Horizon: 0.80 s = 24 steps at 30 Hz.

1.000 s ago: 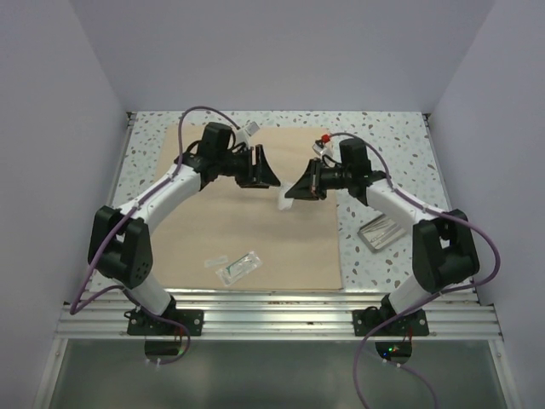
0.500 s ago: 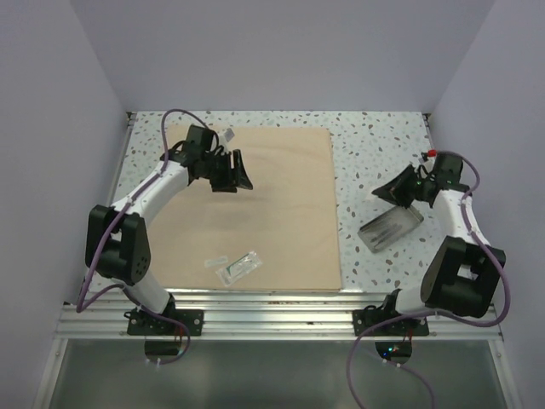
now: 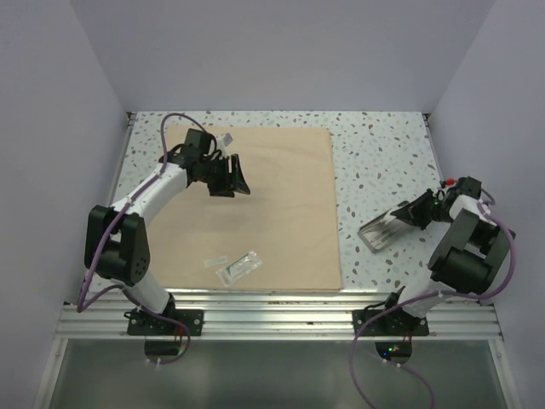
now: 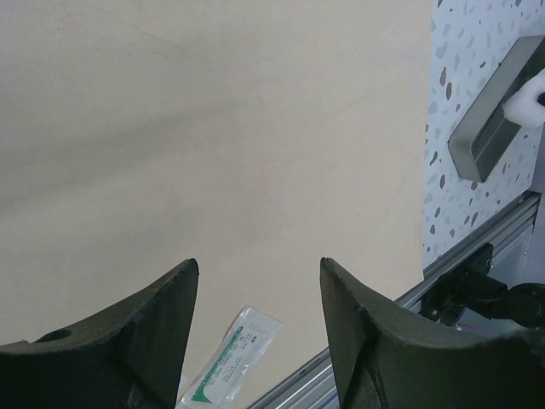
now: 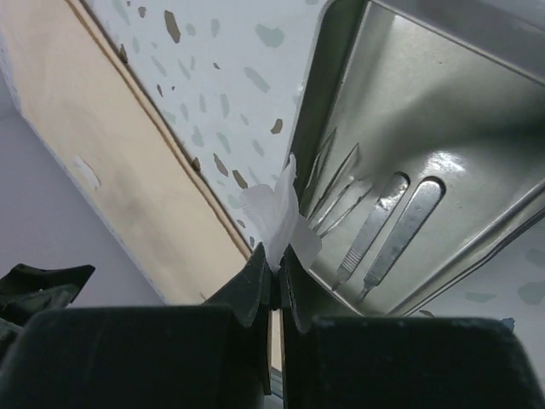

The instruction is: Prepare the surgical pack

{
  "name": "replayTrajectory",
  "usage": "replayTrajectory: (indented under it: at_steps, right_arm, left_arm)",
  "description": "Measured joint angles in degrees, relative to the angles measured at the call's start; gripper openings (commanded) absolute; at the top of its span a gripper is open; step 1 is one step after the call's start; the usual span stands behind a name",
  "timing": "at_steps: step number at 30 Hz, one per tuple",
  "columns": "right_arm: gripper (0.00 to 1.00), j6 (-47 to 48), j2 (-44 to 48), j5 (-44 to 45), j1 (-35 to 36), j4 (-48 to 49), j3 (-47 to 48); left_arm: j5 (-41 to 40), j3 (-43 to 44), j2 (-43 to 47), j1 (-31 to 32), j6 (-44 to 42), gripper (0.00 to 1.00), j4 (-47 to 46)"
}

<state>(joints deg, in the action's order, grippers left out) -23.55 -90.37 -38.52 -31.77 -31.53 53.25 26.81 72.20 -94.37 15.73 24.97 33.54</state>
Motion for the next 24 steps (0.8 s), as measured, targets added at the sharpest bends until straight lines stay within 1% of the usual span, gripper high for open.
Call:
replayTrajectory:
  at_steps: [5,8,14,21,24]
  right_arm:
    - [0.0,2.3,-6.6,0.0,-0.7,0.0,1.0]
    - [0.0,3.1,-8.7,0.1,-0.8,0.1,1.9]
    - [0.0,4.5,-10.5,2.4,-1.0,0.2,4.0]
    - [0.0,5.9,-11.3,7.6,-1.3,-1.6,6.3]
    - [0.05,6.5,-11.7,9.6,-1.3,-2.5,7.6]
  left_arm:
    - [0.7,-0.5,0.0,-0.3,-0.2,0.63,0.0]
    - [0.9,-0.8,0.0,-0.6,-0.3,0.63,0.0]
    - [1.2,-0.9,0.0,-1.1,-0.3,0.62,0.0]
    - [1.6,-0.9,0.0,-1.3,-0.3,0.62,0.0]
    - [1.7,-0.9,0.0,-1.4,-0.3,0.62,0.0]
